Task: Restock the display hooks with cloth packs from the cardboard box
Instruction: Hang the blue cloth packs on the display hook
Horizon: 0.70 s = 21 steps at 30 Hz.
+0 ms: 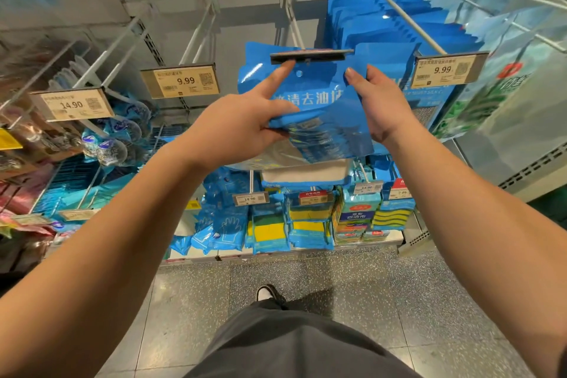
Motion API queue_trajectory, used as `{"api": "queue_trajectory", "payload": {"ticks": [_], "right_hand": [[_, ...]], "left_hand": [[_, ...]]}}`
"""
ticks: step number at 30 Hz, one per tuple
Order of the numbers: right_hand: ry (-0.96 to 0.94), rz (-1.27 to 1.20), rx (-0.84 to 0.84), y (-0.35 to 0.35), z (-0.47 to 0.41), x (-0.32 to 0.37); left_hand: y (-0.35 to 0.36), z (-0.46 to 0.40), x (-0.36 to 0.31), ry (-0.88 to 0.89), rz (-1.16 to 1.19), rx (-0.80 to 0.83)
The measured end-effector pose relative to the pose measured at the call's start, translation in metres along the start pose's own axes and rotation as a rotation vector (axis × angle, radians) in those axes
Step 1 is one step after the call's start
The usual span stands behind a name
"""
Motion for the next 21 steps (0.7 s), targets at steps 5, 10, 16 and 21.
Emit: {"api": "queue_trajectory", "payload": {"ticks": [5,10,16,21], "right_hand": [[0.006,-0.005,-0.028,0.001,0.002,-0.003],[0.027,-0.077,-0.1,0.005,0.003,-0.001],[-0.014,-0.036,-0.107,0.02,0.0,0.006],[-0.098,0.138,-0.112,0.021,-0.024,-0.004]], "left_hand": [[-0.003,-0.002,-0.001,0.012,0.005,0.005],[-0.004,-0.003,0.001,0.012,0.012,0.022],[-0.005,-0.005,0.004,-0.018,-0.014,0.04],[-0.003,-0.006,0.005,-0.027,-0.016,0.041]]}}
Point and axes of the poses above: each hand's wrist, its own z-axis away from the middle knuckle, its own y-axis out of the palm, x = y × z, the point moved 1 cm from there along -z, towards the middle knuckle, and after that the axes turned 13 degrees about -y, right-handed, at the moved point
